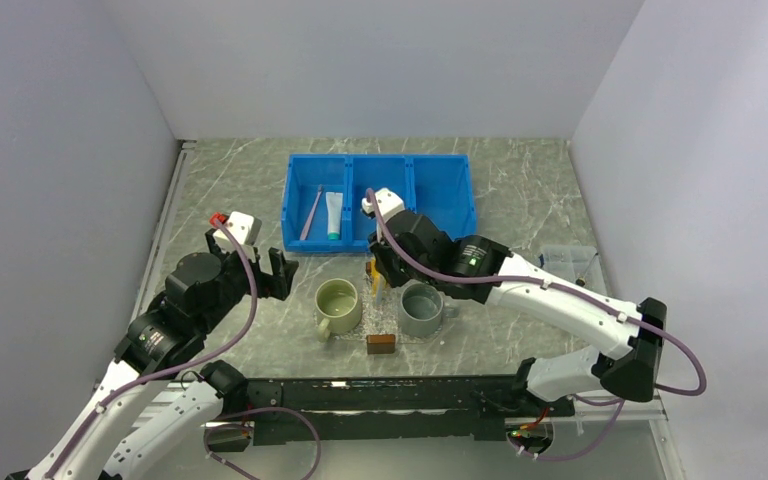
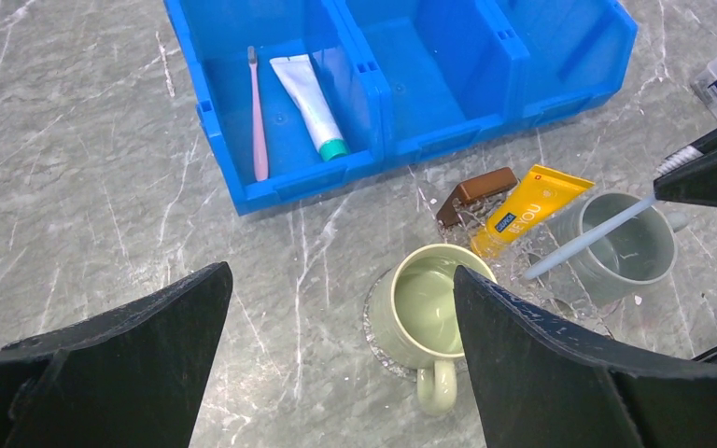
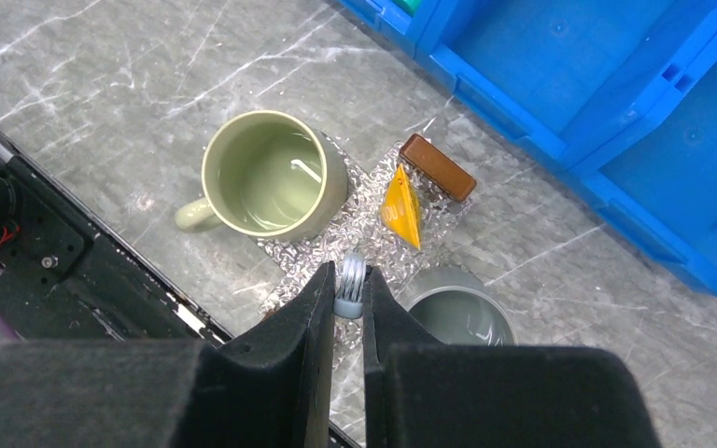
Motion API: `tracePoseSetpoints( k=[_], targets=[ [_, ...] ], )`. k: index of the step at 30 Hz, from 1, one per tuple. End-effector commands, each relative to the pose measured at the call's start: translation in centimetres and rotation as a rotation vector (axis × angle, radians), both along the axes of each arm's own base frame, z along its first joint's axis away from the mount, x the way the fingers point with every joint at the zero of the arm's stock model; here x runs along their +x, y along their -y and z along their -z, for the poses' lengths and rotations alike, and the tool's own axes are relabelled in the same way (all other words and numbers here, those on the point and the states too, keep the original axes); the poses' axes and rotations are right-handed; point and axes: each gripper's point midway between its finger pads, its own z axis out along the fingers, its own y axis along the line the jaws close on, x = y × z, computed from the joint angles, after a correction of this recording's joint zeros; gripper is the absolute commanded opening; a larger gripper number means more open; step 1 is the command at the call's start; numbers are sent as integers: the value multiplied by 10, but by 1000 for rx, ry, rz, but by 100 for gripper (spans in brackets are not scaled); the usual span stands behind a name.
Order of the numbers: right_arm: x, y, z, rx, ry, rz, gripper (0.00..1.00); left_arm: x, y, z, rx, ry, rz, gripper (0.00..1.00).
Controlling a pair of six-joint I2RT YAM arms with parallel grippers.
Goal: Prepare toiletry sets of a toothbrush and toothpaste on the tray
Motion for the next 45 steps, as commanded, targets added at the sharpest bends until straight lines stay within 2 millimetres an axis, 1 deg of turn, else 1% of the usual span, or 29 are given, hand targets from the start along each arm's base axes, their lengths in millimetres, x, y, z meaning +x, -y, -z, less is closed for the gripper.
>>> tracePoseSetpoints(
  k=[1, 4, 14, 23, 33, 40, 45],
  targets=[
    [4, -11, 2, 22, 14, 10, 0, 2, -1, -11, -34, 35, -15, 95],
    [4, -13, 7, 20, 13, 9, 0, 2, -2, -11, -35, 38, -17, 95],
    [2, -20, 33, -28, -14, 7, 0, 1, -3, -12, -35, 41, -20, 95],
    [1, -15, 49, -63, -16, 26, 0, 1, -4, -12, -35, 43, -22, 95],
    [1, -18, 51, -39, -11, 39, 0, 1, -5, -11, -33, 42, -25, 96],
    [3, -17, 43, -27, 10, 47, 0, 1, -5, -11, -34, 44, -24, 96],
    [3, -18, 43, -23, 10, 49, 0, 1, -5, -11, -34, 43, -25, 96]
  ],
)
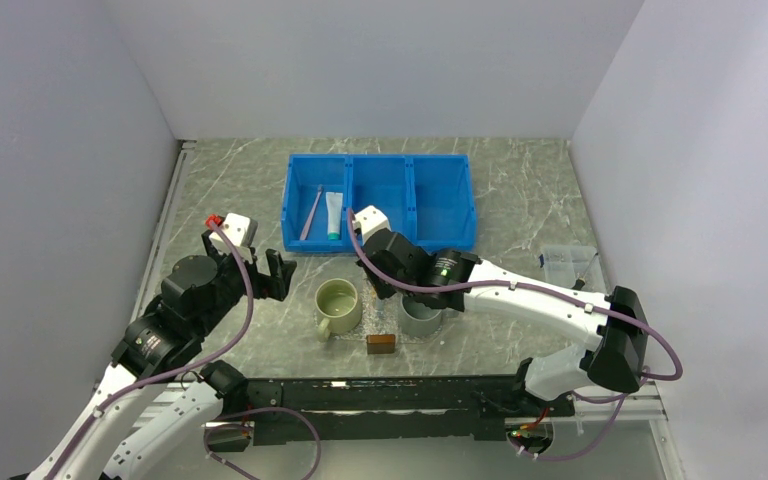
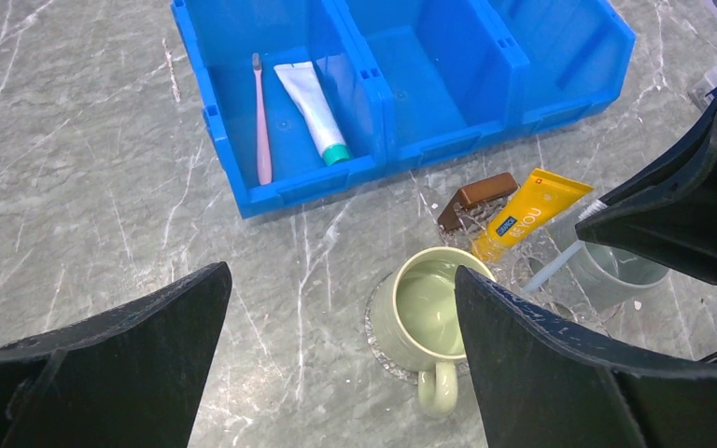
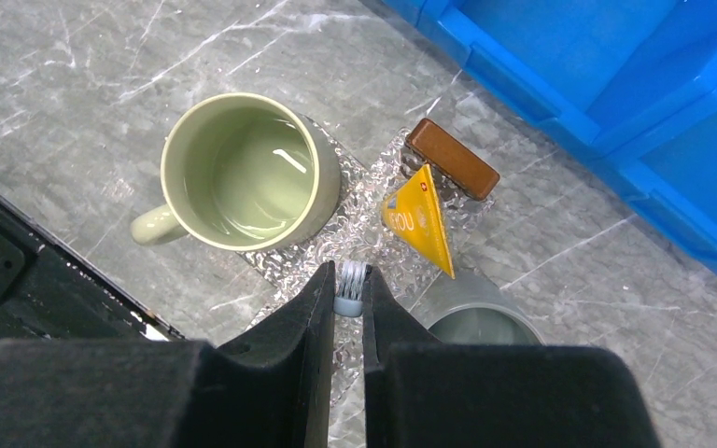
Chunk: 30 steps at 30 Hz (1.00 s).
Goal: Prepare toiletry sets of a toothbrush and toothpaste on the tray
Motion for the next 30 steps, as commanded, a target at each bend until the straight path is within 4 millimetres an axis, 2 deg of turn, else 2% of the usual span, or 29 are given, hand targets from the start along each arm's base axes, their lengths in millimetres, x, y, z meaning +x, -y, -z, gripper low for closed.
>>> tracePoseSetpoints(
  k=[1, 30],
  targets=[
    [1, -2, -11, 48, 26, 20, 0, 3, -1, -7, -26, 26, -17, 96],
    [4, -5, -26, 82, 52, 26, 0, 3, -1, -6, -25, 22, -17, 96]
  ],
)
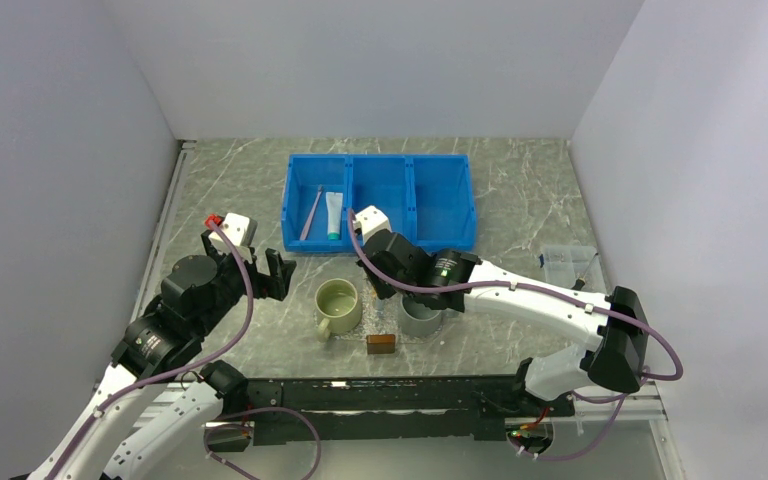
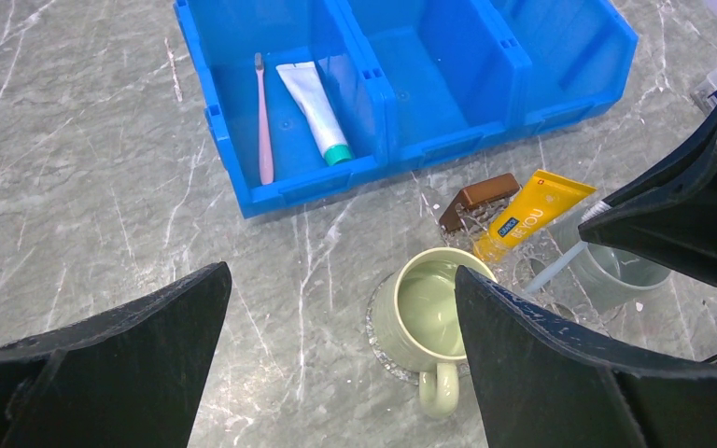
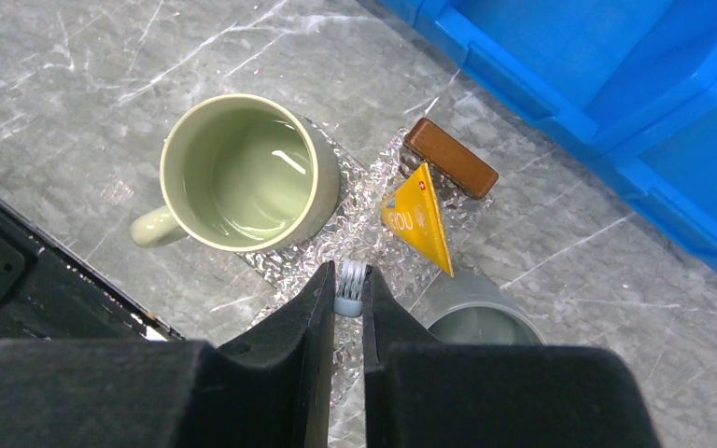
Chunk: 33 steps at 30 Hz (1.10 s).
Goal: Prepare toiletry sets of a toothbrush and toothpaste on the tray
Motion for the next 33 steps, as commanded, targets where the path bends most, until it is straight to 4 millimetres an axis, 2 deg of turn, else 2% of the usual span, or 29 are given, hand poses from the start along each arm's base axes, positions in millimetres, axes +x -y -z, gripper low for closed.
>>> tracePoseSetpoints(
  k=[1, 15, 22, 33],
  targets=[
    [5, -5, -26, 80, 50, 18, 0, 3, 0, -7, -25, 23, -13, 96],
    [4, -5, -36, 93, 64, 14, 0, 3, -1, -6, -24, 21, -14, 96],
    [6, -2, -22, 56, 61, 29, 0, 3, -1, -6, -25, 21, -15, 96],
    [6, 0, -12, 46, 57, 35, 0, 3, -1, -6, -23, 19, -16, 96]
  ],
)
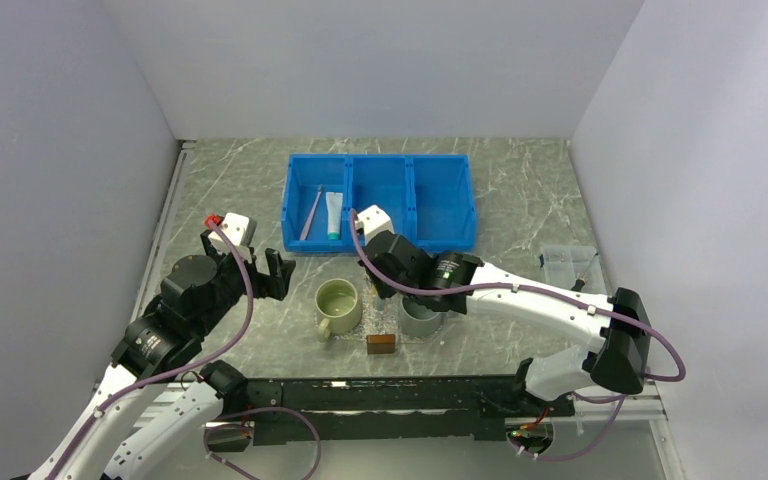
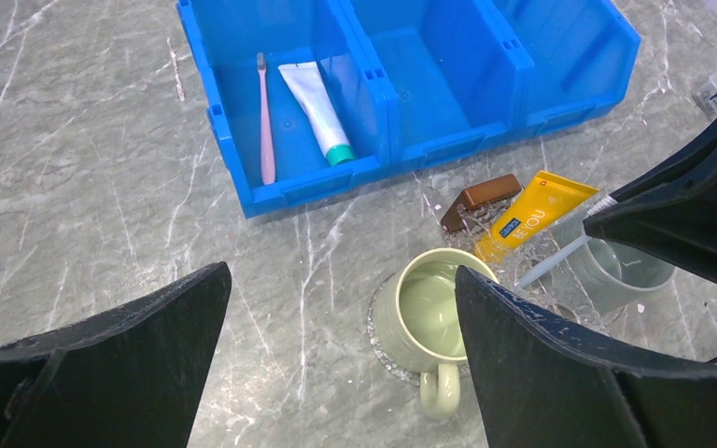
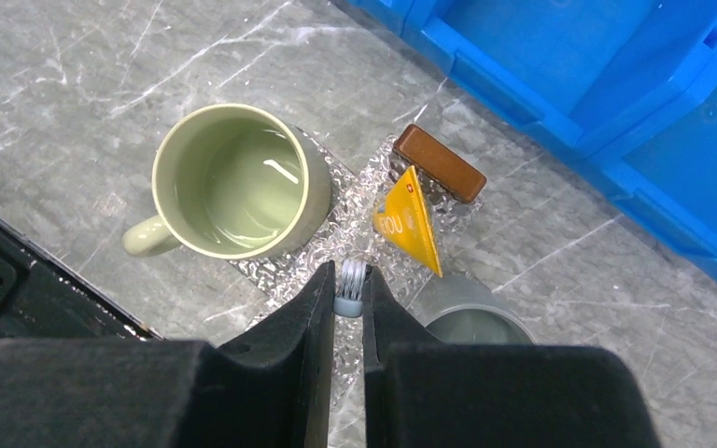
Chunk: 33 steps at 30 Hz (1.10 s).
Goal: Prepare toiletry sets of a toothbrush and toothpaste on the tray
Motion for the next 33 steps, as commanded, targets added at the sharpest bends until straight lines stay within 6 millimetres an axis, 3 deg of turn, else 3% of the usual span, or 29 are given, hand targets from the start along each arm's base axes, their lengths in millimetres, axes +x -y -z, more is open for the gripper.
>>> tracePoseSetpoints(
  k=[1, 20, 25, 33],
  targets=[
    [3, -3, -9, 42, 32, 17, 0, 3, 0, -6, -23, 20, -11, 96],
    [2, -3, -1, 29, 16, 22, 0, 3, 1, -6, -23, 18, -7, 96],
    [6, -7, -3, 27, 19, 32, 10, 3, 0, -4, -20, 14, -10, 96],
    [10, -9, -6, 32, 33, 43, 15, 3, -1, -5, -23, 19, -14, 96]
  ],
)
